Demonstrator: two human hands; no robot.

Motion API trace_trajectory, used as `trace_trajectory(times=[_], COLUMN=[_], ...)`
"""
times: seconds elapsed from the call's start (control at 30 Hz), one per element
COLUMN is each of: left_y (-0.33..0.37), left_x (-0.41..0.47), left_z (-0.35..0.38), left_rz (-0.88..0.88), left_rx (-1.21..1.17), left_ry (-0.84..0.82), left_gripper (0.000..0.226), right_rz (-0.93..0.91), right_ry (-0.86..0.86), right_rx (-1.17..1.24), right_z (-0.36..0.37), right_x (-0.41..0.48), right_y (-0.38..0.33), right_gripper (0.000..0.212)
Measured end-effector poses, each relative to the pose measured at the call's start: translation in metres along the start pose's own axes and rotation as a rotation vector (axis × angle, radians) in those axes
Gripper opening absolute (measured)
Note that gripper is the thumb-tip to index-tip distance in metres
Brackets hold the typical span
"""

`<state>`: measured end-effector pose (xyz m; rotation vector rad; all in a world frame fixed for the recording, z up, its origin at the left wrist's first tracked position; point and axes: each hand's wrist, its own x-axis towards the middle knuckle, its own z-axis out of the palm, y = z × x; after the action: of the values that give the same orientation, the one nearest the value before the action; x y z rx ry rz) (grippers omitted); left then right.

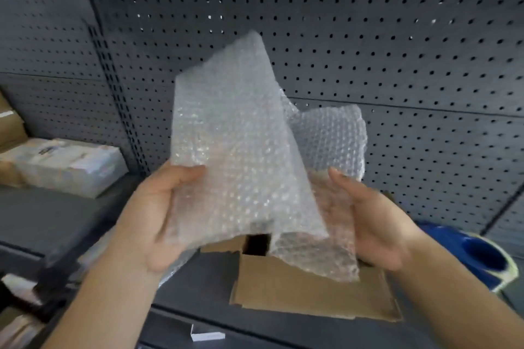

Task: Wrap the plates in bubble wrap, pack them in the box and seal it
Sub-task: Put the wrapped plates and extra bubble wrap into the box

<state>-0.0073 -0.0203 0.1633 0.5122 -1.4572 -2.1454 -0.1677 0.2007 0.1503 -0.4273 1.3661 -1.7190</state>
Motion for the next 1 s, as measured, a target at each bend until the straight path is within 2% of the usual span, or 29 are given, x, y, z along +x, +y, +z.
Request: trace_trajectory(times=[0.13, 0.23, 0.37, 0.47, 0.53, 0.63, 0.67, 0.7, 0.77, 0.8, 0.87, 0.9, 1.0], left_y=[-0.010, -0.016, -0.029, -0.037, -0.041, -0.053, -0.055, -0.056, -0.054, -0.052, -0.051, -0.052, -0.052], left_x=[0.004, -0.002, -0.001, -0.001, -0.003, -0.004, -0.004, -0.004, -0.003, -0.002, 0.000, 0.002, 0.007], left_z=[-0.009, -0.007, 0.002, 0.016, 0.028, 0.036, 0.035, 0.034, 0.030, 0.028, 0.027, 0.024, 0.016], left_rz=[0.099, 0.142, 0.124, 0.114, 0.062, -0.110, -0.186, -0.253, -0.321, -0.336, -0.332, -0.310, -0.277], left_rx=[0.173, 0.389, 0.607, 0.619, 0.521, 0.230, 0.161, 0.104, 0.004, -0.014, -0.002, 0.010, 0.082], left_ry=[0.144, 0.111, 0.022, -0.032, -0.059, -0.034, -0.029, -0.035, -0.073, -0.089, -0.095, -0.081, -0.017], left_gripper=[0.038, 0.048, 0.058, 0.062, 0.056, 0.025, 0.032, 0.051, 0.074, 0.073, 0.048, 0.040, 0.050], right_rz=[-0.088, -0.125, -0.163, -0.218, -0.206, -0.218, -0.248, -0.291, -0.380, -0.418, -0.442, -0.447, -0.439], right_ry=[0.260, 0.349, 0.193, -0.056, -0.152, -0.119, -0.125, -0.132, -0.141, -0.157, -0.170, -0.124, 0.229], right_rx=[-0.308, -0.380, -0.358, -0.466, -0.597, -0.914, -1.044, -1.150, -1.258, -1.269, -1.221, -1.158, -0.855], right_z=[-0.026, -0.056, -0.064, -0.040, -0.017, 0.005, 0.011, 0.016, 0.022, 0.023, 0.022, 0.020, 0.007], right_x=[-0.028, -0.039, -0.047, -0.048, -0.042, -0.024, -0.019, -0.014, -0.008, -0.007, -0.007, -0.007, -0.004], right_y=[-0.029, -0.047, -0.057, -0.050, -0.037, -0.008, 0.003, 0.015, 0.031, 0.035, 0.033, 0.031, 0.019], right_gripper=[0.029, 0.039, 0.045, 0.061, 0.057, 0.037, 0.040, 0.045, 0.050, 0.049, 0.046, 0.044, 0.046])
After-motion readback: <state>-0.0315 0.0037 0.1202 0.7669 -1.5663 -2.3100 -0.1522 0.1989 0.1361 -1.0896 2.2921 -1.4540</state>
